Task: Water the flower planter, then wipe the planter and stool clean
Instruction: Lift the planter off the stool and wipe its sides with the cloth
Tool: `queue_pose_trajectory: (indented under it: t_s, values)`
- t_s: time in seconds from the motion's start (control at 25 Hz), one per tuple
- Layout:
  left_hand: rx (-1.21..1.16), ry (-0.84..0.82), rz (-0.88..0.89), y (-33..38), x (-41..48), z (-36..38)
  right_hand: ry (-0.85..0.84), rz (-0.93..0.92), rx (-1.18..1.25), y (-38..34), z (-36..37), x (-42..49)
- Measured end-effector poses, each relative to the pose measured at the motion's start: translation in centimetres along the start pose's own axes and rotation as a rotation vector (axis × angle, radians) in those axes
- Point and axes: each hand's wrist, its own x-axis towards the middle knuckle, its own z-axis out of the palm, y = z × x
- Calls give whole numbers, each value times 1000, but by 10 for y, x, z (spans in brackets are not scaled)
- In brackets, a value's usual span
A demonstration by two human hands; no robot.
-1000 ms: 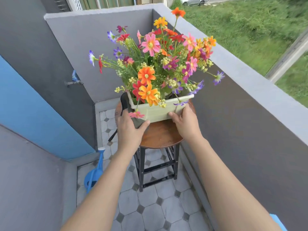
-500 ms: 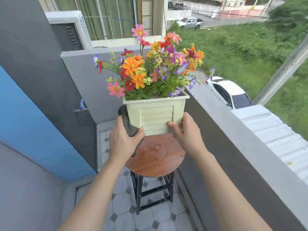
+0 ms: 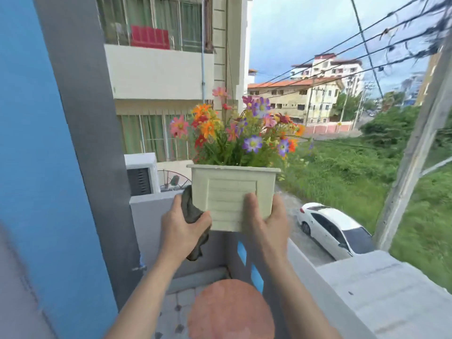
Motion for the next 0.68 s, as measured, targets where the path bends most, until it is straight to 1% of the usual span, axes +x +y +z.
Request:
queue_pose_trajectory:
  t_s: [0.2, 0.32, 0.4, 0.48, 0.52, 0.56, 0.6, 0.64, 0.68]
  values:
    - [-24, 3, 36, 20, -2, -20, -22, -36, -57, -31, -5, -3]
    - [-22, 35, 80, 29, 3, -26, -15, -50, -27, -47, -7, 0]
    - [-147, 70, 22, 36, 4, -25, 17, -60, 8, -56, -9, 3]
    - [-379, 208, -110, 50, 5, -27, 36, -62, 39, -62, -11, 4]
    - [-434, 284, -135, 57, 7, -31, 40, -70, 52, -62, -11, 3]
    - [-419, 333, -100, 64, 10, -34, 46, -85, 64, -63, -11, 3]
    - [-399, 329, -19, 76, 13, -37, 52, -99, 75, -65, -10, 2]
    - [-314, 290, 106, 83, 19, -36, 55, -112, 81, -67, -9, 1]
    - [-211, 215, 191, 92, 22, -34, 52, -119, 82, -68, -8, 0]
